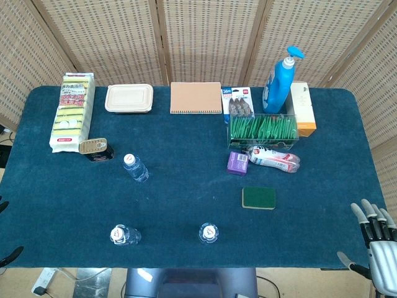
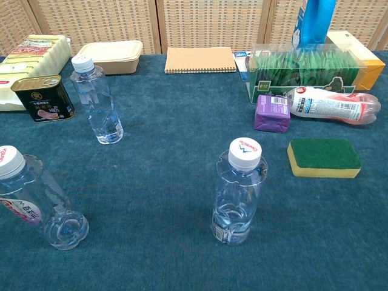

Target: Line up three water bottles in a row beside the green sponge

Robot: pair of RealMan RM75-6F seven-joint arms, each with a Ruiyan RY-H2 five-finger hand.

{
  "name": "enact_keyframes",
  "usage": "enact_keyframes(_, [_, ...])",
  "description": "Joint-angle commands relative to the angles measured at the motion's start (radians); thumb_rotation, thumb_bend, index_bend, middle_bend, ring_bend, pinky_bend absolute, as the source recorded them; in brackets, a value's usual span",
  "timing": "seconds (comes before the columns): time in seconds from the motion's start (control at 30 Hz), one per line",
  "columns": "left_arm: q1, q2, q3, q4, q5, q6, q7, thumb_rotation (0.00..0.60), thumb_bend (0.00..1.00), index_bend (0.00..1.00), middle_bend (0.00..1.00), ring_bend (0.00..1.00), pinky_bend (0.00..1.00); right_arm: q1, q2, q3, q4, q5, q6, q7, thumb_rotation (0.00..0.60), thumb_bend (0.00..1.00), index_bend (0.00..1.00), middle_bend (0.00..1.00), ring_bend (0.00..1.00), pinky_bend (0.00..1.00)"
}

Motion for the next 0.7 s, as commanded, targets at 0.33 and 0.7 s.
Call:
enact_keyframes(0.33, [0.000,0.010,0.006,0.005,0.017,0.007,-0.034,0.600,0.18,0.00,0.00,0.00,0.03,0.078,0.051,-0.045,0.018,-0.030,-0.135,0.231,0.600,0.00,0.00,0.00,0.00,0.01])
enact_keyframes(0.7, [0.000,0.012,-0.003,-0.011,0.001,0.001,-0.028,0.600,0.18,0.00,0.00,0.00,0.03,0.385,0.032,-0.110,0.251,-0.253,-0.353,0.878,0.600,0.02,0.00,0.04,0.00,0.07])
